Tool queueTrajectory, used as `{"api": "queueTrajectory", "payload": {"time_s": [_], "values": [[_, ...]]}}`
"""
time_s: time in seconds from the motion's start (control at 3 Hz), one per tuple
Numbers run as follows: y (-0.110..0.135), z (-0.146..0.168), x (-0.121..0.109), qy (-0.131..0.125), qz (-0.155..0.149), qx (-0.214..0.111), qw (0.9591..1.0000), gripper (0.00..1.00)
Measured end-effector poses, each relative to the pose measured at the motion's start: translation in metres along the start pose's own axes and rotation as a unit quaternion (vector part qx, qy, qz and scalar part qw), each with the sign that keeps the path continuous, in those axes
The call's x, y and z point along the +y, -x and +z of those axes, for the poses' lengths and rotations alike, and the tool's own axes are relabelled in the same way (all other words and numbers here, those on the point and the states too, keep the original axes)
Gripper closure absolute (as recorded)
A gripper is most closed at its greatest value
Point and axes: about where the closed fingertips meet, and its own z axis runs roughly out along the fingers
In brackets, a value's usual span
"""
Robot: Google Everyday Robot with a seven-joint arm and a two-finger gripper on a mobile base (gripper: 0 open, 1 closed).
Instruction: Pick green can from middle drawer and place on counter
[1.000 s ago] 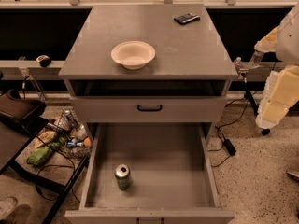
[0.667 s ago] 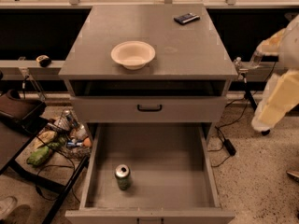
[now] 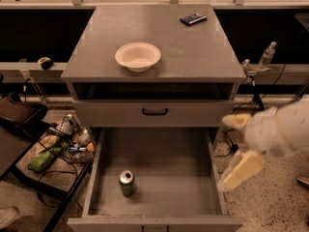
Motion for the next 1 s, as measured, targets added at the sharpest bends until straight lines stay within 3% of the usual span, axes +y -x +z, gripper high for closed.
{"api": "queueTrajectory", "payload": {"time_s": [0.33, 0.67, 1.0], "values": [[0.016, 0.102, 0.015, 0.027, 0.015, -0.183, 0.9826, 0.0], [0.045, 0.144, -0.007, -0.007, 0.021, -0.292, 0.956, 0.0], [0.038, 0.169, -0.02, -0.023, 0.034, -0.311, 0.9497, 0.0]]}}
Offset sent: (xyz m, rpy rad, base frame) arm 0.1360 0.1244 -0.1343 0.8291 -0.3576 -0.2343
